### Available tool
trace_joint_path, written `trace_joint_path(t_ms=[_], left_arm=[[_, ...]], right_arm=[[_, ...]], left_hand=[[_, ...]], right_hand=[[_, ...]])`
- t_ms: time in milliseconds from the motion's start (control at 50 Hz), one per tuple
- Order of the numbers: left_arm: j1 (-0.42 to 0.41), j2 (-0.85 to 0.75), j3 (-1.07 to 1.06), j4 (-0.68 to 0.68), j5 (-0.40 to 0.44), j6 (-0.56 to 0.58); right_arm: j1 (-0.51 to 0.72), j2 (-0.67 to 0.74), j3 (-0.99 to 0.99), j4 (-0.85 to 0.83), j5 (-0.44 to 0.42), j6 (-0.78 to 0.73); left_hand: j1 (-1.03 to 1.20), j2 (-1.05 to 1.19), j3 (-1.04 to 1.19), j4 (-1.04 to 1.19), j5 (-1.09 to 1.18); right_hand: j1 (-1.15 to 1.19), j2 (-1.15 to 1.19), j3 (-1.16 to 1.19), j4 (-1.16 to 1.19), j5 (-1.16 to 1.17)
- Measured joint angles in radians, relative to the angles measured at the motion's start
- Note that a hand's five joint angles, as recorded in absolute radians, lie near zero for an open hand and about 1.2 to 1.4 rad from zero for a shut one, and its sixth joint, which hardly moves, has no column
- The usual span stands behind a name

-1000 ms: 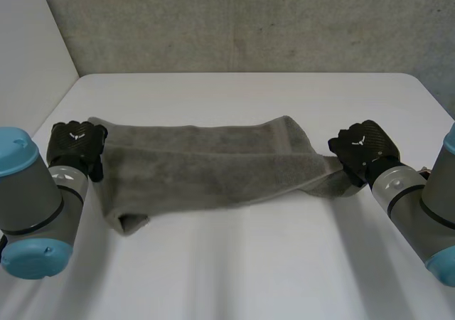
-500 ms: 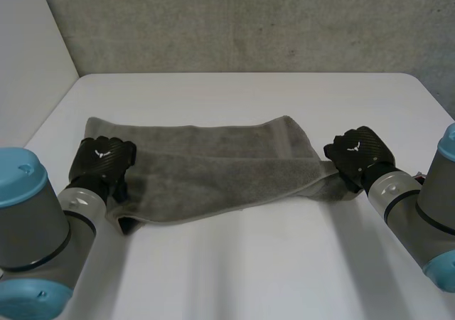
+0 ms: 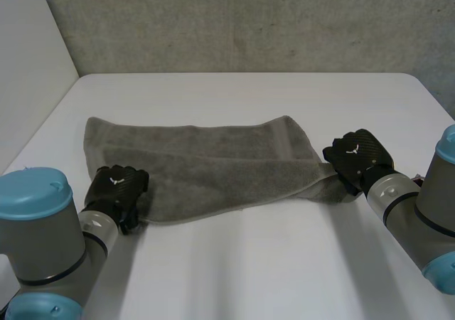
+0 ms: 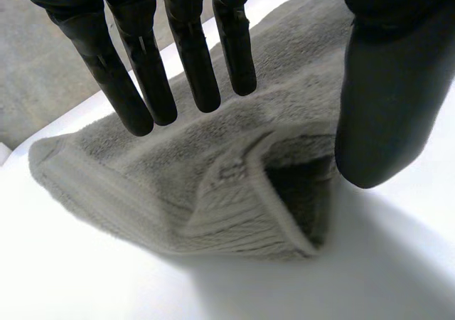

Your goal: Fold the towel.

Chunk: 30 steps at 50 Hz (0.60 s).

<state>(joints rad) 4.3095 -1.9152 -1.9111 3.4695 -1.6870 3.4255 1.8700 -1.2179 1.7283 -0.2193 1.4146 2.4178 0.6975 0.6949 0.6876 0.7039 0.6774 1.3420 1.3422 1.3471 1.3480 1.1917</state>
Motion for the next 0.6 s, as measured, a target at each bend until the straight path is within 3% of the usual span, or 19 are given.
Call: trace_joint_path(t_ms=[280, 420, 460, 520, 600], left_arm=[[0.080, -0.058, 0.044, 0.072, -0.001, 0.023], [0.107, -0.092, 0.065, 0.078, -0.006, 0.066], [0.114, -0.093, 0.065, 0.078, -0.008, 0.083], [0.124, -0.072, 0.065, 0.077, -0.009, 0.118], [0.130, -0.002, 0.068, 0.076, -0.008, 0.158]], right_arm=[[0.000, 0.001, 0.002, 0.000, -0.002, -0.001], [-0.001, 0.007, 0.001, -0.004, 0.000, -0.003], [-0.003, 0.008, 0.000, -0.005, 0.001, -0.003], [-0.007, 0.008, -0.006, -0.006, 0.003, -0.003], [-0.012, -0.003, -0.026, -0.002, 0.006, -0.002]], left_hand=[[0.017, 0.023, 0.027, 0.009, 0.043], [0.121, 0.123, 0.126, 0.116, 0.141], [0.259, 0.260, 0.273, 0.245, 0.262], [0.642, 0.640, 0.641, 0.632, 0.633], [0.776, 0.820, 0.840, 0.816, 0.813]], right_hand=[[0.000, 0.000, 0.000, 0.000, 0.000], [0.000, 0.000, 0.000, 0.000, 0.000], [0.000, 0.000, 0.000, 0.001, 0.000], [0.000, 0.000, 0.000, 0.001, 0.000], [0.000, 0.000, 0.000, 0.001, 0.000]])
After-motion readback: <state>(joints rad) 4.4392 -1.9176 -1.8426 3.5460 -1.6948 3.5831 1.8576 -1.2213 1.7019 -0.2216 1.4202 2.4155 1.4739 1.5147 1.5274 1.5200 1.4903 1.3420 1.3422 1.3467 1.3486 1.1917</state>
